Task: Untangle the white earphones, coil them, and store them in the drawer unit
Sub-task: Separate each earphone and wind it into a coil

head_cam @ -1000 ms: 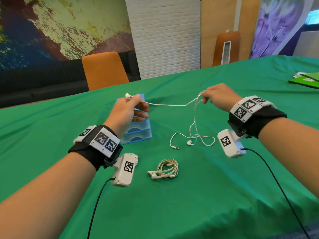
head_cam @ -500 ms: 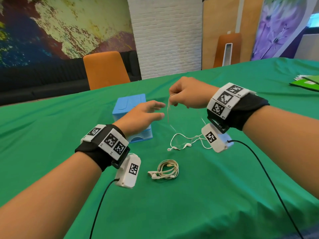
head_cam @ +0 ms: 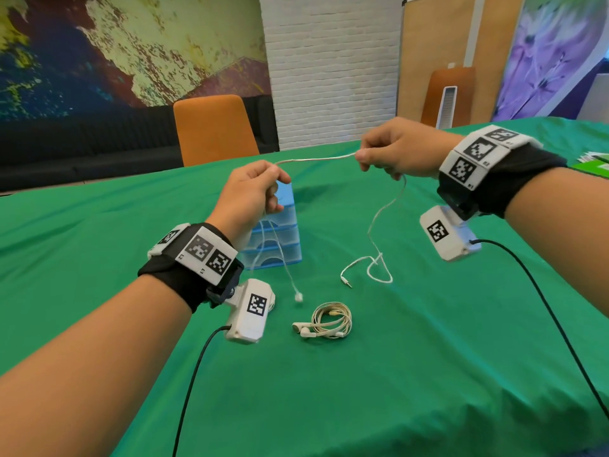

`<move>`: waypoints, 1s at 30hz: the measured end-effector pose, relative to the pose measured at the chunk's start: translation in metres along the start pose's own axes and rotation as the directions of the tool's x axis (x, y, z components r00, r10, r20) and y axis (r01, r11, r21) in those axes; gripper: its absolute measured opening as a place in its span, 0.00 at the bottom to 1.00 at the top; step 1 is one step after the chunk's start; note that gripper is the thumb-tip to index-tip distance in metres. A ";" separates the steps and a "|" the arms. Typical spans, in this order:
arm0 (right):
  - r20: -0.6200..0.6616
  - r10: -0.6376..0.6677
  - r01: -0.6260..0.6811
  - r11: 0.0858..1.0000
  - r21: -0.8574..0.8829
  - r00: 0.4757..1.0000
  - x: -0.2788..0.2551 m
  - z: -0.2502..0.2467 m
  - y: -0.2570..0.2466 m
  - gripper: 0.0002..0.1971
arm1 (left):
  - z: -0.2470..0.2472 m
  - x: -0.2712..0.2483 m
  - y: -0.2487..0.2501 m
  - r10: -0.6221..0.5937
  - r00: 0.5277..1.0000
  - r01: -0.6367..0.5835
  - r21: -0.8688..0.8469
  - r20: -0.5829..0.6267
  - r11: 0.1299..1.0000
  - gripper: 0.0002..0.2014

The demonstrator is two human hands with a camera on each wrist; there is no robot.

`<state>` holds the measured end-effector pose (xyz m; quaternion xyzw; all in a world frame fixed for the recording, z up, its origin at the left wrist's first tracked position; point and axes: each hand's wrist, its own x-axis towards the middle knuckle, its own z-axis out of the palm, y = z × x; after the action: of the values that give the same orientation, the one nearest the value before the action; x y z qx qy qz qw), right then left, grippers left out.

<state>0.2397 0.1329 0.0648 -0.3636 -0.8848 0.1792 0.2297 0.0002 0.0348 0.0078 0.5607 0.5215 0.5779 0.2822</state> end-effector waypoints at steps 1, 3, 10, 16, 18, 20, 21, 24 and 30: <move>-0.022 0.012 -0.012 1.000 0.004 1.000 0.000 -0.003 0.005 0.15 | -0.002 0.000 0.000 -0.004 1.000 0.004 -0.001 0.000 1.000 0.13; -0.078 0.040 -0.039 0.999 0.016 0.996 0.000 -0.009 0.011 0.15 | -0.003 -0.001 0.002 -0.008 1.000 0.008 0.005 0.022 1.000 0.13; -0.251 0.005 -0.045 0.988 -0.151 0.968 0.001 -0.025 0.012 0.14 | -0.002 -0.003 0.018 0.040 0.998 -0.036 -0.076 0.051 0.996 0.15; -0.268 0.059 -0.100 0.984 -0.145 0.962 -0.003 -0.029 0.048 0.18 | -0.023 0.001 0.035 0.115 0.968 -0.177 -0.284 -0.222 0.942 0.15; -0.302 0.126 -0.167 0.979 -0.114 0.945 -0.007 -0.027 0.064 0.17 | -0.031 0.004 0.041 0.119 0.946 -0.220 -0.328 -0.301 0.919 0.14; -0.335 0.187 -0.221 0.973 -0.065 0.923 -0.011 -0.024 0.079 0.16 | -0.040 0.008 0.047 0.105 0.921 -0.250 -0.364 -0.374 0.897 0.13; -0.350 0.210 -0.242 0.969 -0.051 0.913 -0.014 -0.023 0.085 0.15 | -0.044 0.010 0.049 0.093 0.912 -0.257 -0.379 -0.400 0.889 0.13; -0.357 0.275 -0.304 0.952 -0.027 0.893 -0.019 -0.018 0.098 0.14 | -0.050 0.015 0.052 0.077 0.909 -0.250 -0.388 -0.411 0.887 0.12; -0.293 0.363 -0.388 0.921 -0.032 0.885 -0.026 -0.014 0.102 0.12 | -0.052 0.017 0.047 0.040 0.922 -0.202 -0.392 -0.384 0.897 0.13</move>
<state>0.3208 0.1851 0.0198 -0.5597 -0.7630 0.1270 0.2974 -0.0400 0.0219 0.0662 0.3998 0.3899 0.7884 0.2579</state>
